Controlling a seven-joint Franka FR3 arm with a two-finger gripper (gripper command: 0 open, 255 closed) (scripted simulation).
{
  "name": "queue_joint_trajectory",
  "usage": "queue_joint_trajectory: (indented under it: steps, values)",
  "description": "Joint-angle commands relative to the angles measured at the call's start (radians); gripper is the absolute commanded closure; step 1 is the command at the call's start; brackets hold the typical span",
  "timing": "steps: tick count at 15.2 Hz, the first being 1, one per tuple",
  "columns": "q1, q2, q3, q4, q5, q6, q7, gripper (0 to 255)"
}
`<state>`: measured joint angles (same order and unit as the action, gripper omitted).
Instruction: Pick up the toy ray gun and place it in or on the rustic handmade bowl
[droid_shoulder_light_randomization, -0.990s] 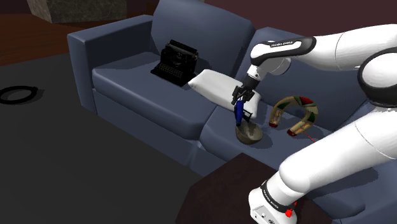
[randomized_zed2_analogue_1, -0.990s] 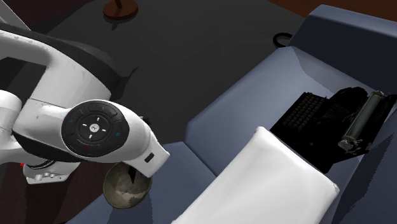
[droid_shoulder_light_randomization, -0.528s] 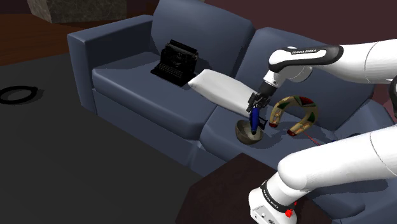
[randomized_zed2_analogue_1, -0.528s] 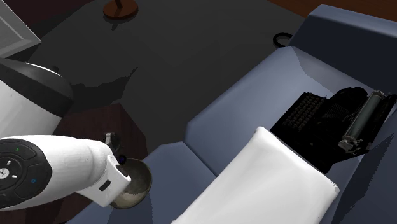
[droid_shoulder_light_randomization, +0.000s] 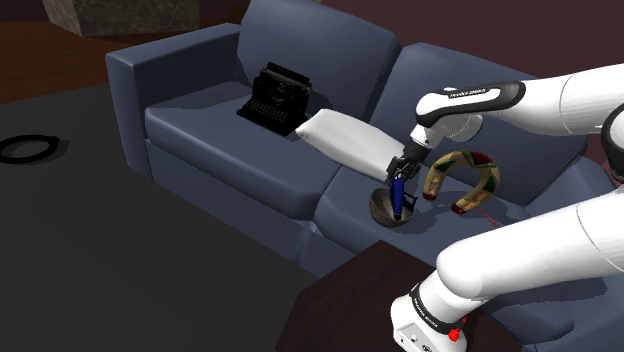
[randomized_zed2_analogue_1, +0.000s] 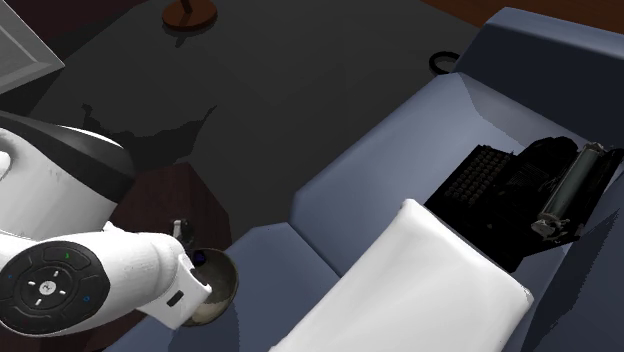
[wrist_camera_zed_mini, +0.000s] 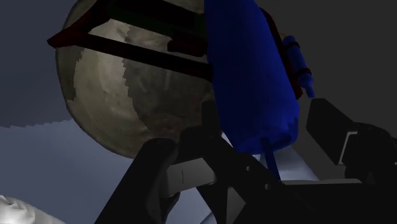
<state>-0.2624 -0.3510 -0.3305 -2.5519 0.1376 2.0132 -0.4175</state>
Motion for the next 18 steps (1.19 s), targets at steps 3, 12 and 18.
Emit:
queue_joint_trajectory:
  steps: [3, 12, 18]
  values:
    - [0.005, 0.034, -0.007, -0.03, 0.012, 0.061, -0.021, 255]
    - [0.014, 0.088, -0.017, -0.06, 0.036, 0.14, -0.052, 255]
    - [0.014, 0.088, -0.017, -0.06, 0.036, 0.14, -0.052, 0]
